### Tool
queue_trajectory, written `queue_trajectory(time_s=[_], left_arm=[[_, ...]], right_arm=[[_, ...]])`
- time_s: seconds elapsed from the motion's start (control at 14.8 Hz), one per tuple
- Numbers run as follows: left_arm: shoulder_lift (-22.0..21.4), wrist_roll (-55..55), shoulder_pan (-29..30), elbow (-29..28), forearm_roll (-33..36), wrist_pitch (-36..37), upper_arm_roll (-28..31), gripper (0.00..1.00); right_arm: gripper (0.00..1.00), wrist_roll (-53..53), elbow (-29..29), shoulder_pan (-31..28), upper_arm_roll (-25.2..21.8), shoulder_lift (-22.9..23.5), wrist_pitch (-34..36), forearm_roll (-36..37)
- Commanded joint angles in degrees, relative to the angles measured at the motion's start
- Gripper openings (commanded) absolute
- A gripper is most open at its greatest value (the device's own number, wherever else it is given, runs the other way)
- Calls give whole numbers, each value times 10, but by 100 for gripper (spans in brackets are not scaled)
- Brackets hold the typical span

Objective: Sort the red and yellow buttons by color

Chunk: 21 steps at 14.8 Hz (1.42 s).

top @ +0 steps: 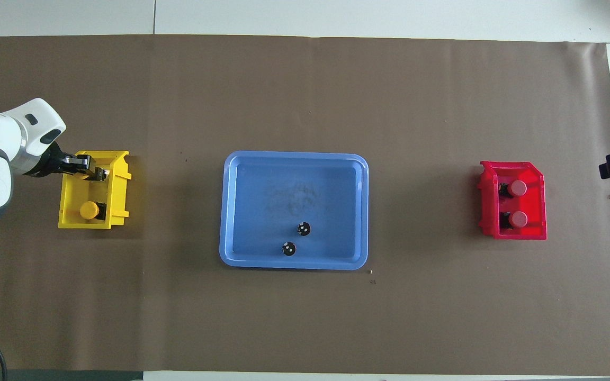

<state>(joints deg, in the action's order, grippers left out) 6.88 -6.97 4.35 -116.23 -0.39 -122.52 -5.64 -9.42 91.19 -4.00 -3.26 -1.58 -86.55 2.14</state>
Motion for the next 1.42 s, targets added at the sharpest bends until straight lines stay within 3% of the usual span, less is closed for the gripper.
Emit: queue_trajectory(time_s=[0.0,0.2,0.27,0.34,0.41,0.68,0.88,1.29,1.35], left_arm=[[-17,-12,9,-31,3,-36,-6,1],[-14,-12,8,-48,3,-59,-6,4],[-15,-12,9,-54,3,-68,-6,17],[-15,-12,9,-53,3,-68,-6,38],[-14,-9,9,-53,3,-69,-6,46],[-12,-4,9,-36,1,-55,-6,46],[3,-3,9,24,0,10,-6,50],[0,-4,9,13,-1,2,-6,54],[0,-4,9,29,-1,21,-6,60]], right_arm=[[100,5,7,-2,-5,-6,1,0],[100,5,7,0,-6,-2,5,0],[100,5,7,0,-6,-2,4,0],[100,7,7,0,-6,-2,3,-2],[100,8,7,4,-6,-2,4,-3],[100,14,7,1,-6,-2,2,-4],[100,15,8,1,-6,-3,4,-4],[100,14,8,0,-6,-3,2,-6],[100,14,8,0,-6,-3,3,-6]])
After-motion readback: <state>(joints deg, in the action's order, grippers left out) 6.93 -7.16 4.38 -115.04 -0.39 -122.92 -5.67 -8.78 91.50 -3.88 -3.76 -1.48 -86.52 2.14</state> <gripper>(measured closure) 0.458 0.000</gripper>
